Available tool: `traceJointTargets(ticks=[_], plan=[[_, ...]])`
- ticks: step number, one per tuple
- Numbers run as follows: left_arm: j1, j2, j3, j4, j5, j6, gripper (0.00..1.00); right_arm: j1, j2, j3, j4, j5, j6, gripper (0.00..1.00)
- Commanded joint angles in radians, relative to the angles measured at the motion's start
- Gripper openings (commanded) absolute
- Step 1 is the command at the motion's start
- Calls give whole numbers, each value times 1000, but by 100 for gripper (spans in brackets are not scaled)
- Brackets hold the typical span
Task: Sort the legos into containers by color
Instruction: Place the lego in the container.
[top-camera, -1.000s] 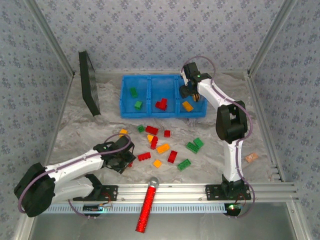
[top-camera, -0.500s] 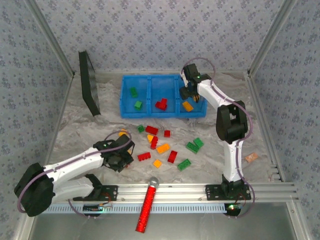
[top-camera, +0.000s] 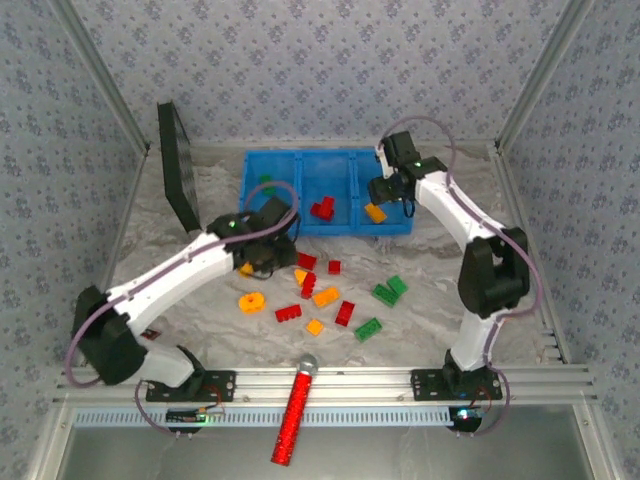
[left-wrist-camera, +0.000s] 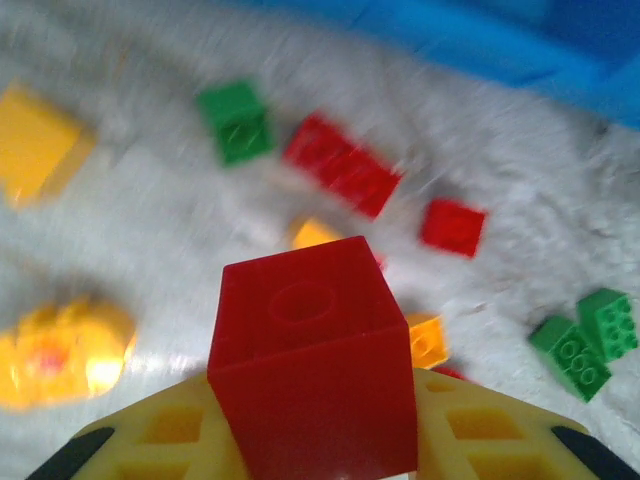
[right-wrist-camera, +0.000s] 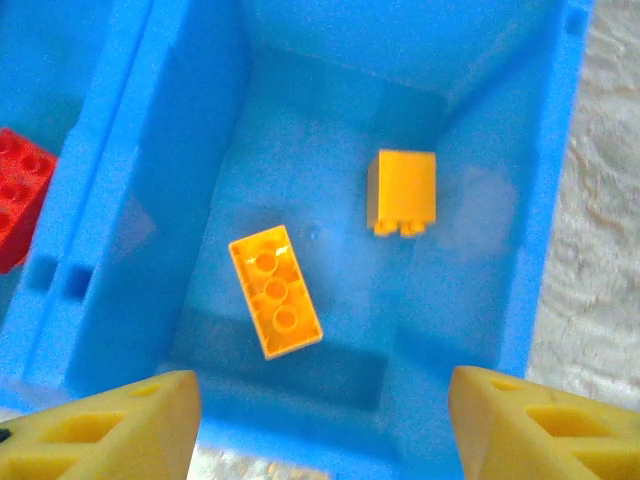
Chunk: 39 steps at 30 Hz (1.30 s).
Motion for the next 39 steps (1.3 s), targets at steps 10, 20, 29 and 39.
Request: traceJointTargets(ticks=[10,20,29,39], plan=[[74,555,603,61,19,381,29,53,-389,-497,-29,-197,400,67],[123,888,941,-23,111,400,29,260,-562,-715,-75,-209,828,72],[128,900,932,-14,128,410,34,383,-635,-832,-79,-225,1031,74],[131,873,930,19,104,432,52,479,-721,-937,-67,-273,1236,80]])
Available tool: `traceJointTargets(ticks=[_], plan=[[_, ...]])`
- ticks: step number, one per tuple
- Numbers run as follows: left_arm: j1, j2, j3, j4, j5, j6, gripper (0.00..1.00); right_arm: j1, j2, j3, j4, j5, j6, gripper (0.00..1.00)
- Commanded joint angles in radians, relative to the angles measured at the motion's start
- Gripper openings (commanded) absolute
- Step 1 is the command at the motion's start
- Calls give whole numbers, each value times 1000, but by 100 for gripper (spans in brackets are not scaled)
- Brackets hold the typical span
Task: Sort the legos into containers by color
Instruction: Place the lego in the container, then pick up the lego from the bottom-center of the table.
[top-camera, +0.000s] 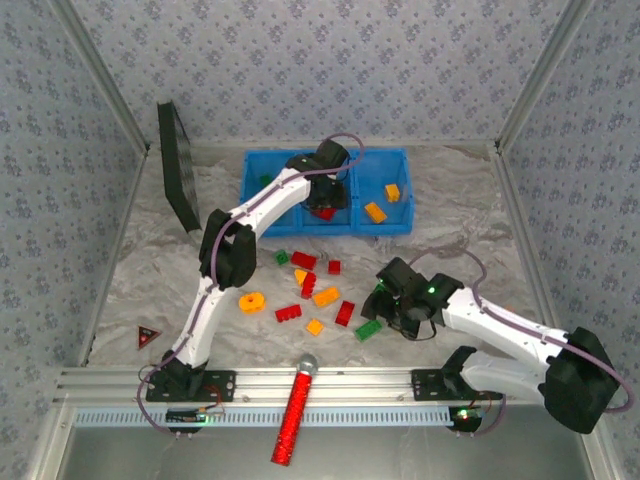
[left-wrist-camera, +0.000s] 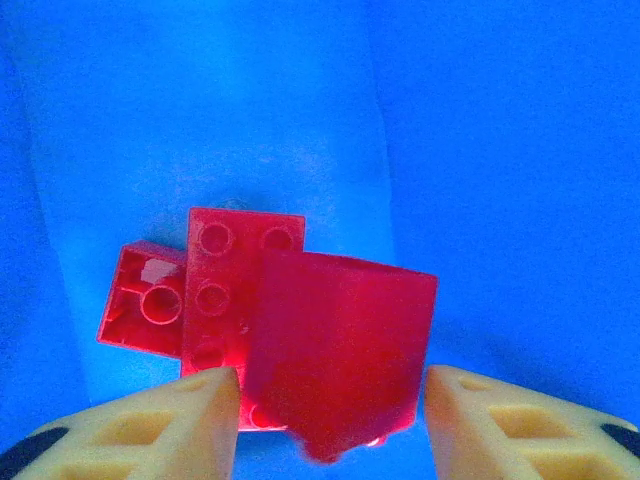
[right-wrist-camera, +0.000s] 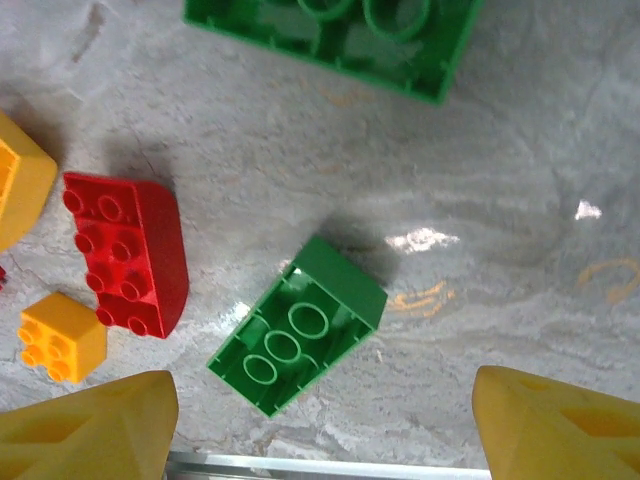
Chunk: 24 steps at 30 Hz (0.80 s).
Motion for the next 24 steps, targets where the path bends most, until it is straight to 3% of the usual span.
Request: traceJointTargets(ticks=[1,13,22,24], plan=[[3,-37,33,10,-3,30,53,26,-4,-23,0,-17,105,80],[7,-159,37,9,-58,82,56,73,116,-21,135,12,142,77],[7,-408,-154,61,-99,121,60,87,233,7,185,30,126,65],[7,-478,-221,73,-86,133,62,91,264,15,194,34,118,58]])
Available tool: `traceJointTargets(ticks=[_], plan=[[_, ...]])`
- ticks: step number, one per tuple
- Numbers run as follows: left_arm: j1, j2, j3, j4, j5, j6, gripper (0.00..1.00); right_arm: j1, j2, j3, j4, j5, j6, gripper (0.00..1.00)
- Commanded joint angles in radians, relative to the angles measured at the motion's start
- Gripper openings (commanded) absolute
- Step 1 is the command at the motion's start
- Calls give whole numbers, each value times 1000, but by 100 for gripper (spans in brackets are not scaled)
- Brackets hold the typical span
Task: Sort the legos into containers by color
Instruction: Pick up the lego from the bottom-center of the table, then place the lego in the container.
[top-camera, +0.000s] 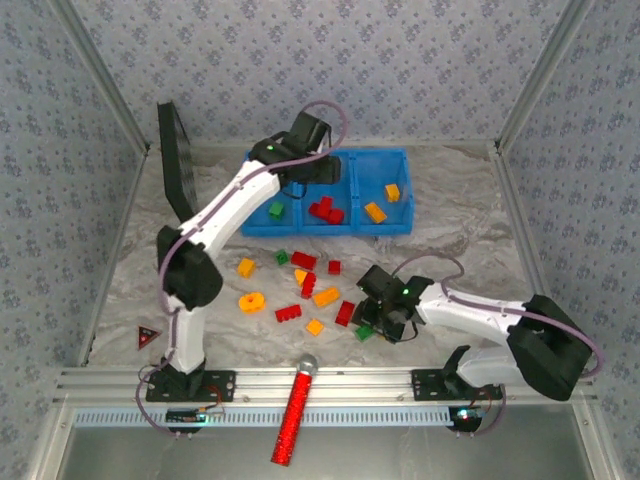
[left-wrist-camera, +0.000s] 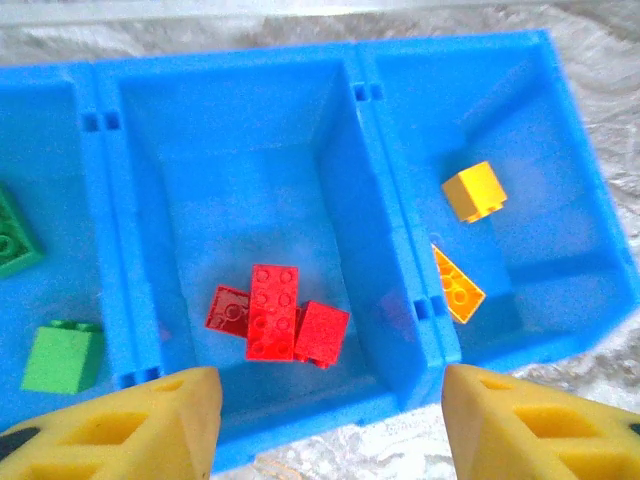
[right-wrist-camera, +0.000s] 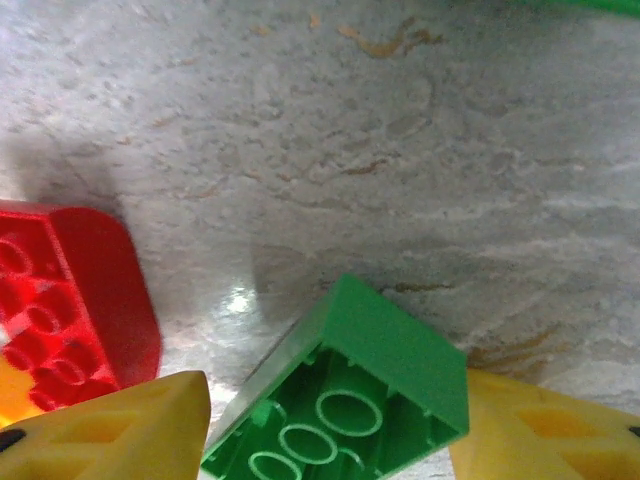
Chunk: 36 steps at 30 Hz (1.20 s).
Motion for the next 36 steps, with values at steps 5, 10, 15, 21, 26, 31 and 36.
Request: traceJointTargets(ticks=[5,10,15,21,26,31,36], plan=[[15,-261,-246,79,-26,51,67,15,100,45,35,29,-46,39],[71,-430,-399,79,-13,58,73,-25,117,181,-101,84,-278,29],[136,-660,-593,152,46,103,90,-94,111,461,-278,197,-611,27],[205,-912,-766,183,8,144,99,-125,266,823,-225,304,-997,27],[243,-1157,-962,306,-55,92,99,-123,499,1097,-89,305,-1202,27],[257,-1286,-990,210,-92,124,99,-88,744,1388,-101,248,-1355,27],[257,-1333,-979,23,-75,161,99,-61,916,1588,-151,225,-1451,27]])
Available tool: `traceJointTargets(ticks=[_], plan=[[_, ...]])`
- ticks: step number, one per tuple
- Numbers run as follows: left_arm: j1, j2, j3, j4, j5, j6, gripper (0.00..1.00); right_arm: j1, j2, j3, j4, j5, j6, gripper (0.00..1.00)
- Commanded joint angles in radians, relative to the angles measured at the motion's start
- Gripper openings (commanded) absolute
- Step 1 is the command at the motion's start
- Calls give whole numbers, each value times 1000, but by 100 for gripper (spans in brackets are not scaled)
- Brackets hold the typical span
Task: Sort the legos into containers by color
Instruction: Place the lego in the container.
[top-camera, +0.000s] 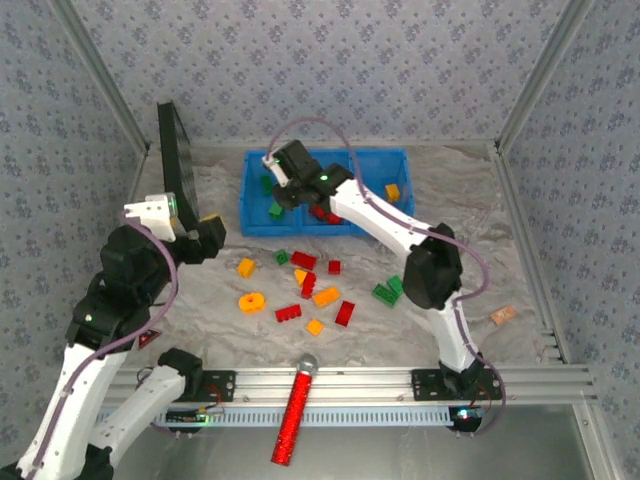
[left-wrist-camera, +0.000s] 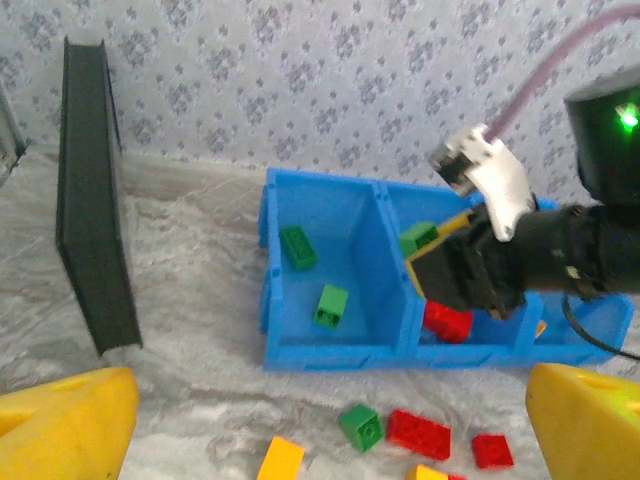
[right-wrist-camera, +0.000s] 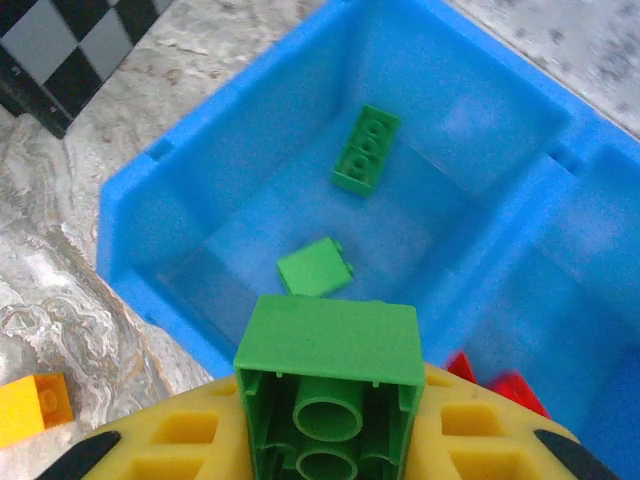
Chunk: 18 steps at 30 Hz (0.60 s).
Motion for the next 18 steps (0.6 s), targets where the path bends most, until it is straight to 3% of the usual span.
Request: traceJointTargets(ticks=[1,8,18], plan=[[7,-26,7,-142,14,38,99,16,79,124,-50,-40,-120,27],[6,-85,-15,-258,58,8,99,10,240,228,-3,-132,-170,27],[6,-52,-10,-350,132,-35,99,-6,372,316,-33,-120,-200,28]])
